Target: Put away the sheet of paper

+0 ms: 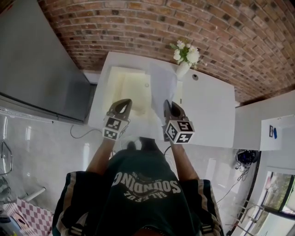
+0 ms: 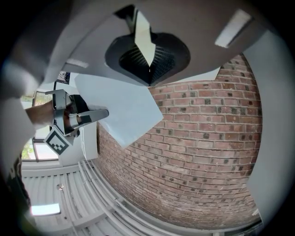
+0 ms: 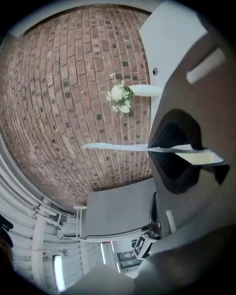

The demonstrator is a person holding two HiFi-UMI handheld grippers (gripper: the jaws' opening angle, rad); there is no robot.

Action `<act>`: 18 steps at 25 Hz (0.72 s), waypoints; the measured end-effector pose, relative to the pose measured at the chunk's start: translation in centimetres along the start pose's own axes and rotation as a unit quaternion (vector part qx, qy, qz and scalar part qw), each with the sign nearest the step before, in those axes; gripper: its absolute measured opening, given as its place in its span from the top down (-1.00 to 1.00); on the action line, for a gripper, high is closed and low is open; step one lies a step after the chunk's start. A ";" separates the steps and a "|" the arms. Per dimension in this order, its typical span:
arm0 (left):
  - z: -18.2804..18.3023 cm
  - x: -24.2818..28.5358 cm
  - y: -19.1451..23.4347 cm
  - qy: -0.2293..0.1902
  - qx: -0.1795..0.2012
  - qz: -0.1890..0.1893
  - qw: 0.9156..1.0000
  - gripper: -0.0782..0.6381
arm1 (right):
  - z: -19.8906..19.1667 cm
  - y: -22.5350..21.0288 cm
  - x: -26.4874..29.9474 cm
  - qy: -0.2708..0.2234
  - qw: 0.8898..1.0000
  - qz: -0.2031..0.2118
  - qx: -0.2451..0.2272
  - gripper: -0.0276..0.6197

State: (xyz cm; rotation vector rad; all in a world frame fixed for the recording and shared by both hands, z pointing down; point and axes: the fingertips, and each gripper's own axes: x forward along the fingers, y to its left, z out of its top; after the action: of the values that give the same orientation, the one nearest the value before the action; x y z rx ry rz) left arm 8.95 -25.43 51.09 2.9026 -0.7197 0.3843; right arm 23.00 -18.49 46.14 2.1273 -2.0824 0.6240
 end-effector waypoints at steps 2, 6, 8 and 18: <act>0.0 0.7 0.3 0.003 -0.002 0.002 1.000 0.76 | 0.2 -0.4 0.9 0.003 1.000 0.004 0.006 0.91; -0.4 1.8 1.2 0.014 -0.011 0.010 1.000 0.76 | -0.1 -0.8 2.9 0.012 1.000 0.017 0.023 0.91; -0.7 2.3 1.4 0.017 -0.016 0.013 1.000 0.76 | -0.4 -0.8 3.9 0.018 0.999 0.023 0.029 0.91; -3.2 2.9 2.5 0.047 -0.037 0.030 0.998 0.76 | -2.9 0.0 8.2 0.060 0.995 0.065 0.043 0.91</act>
State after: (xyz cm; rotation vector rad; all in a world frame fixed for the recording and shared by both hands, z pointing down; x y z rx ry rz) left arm 9.58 -28.31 55.12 2.7778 -0.7916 0.4863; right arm 22.20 -25.15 51.64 1.9538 -2.1790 0.8492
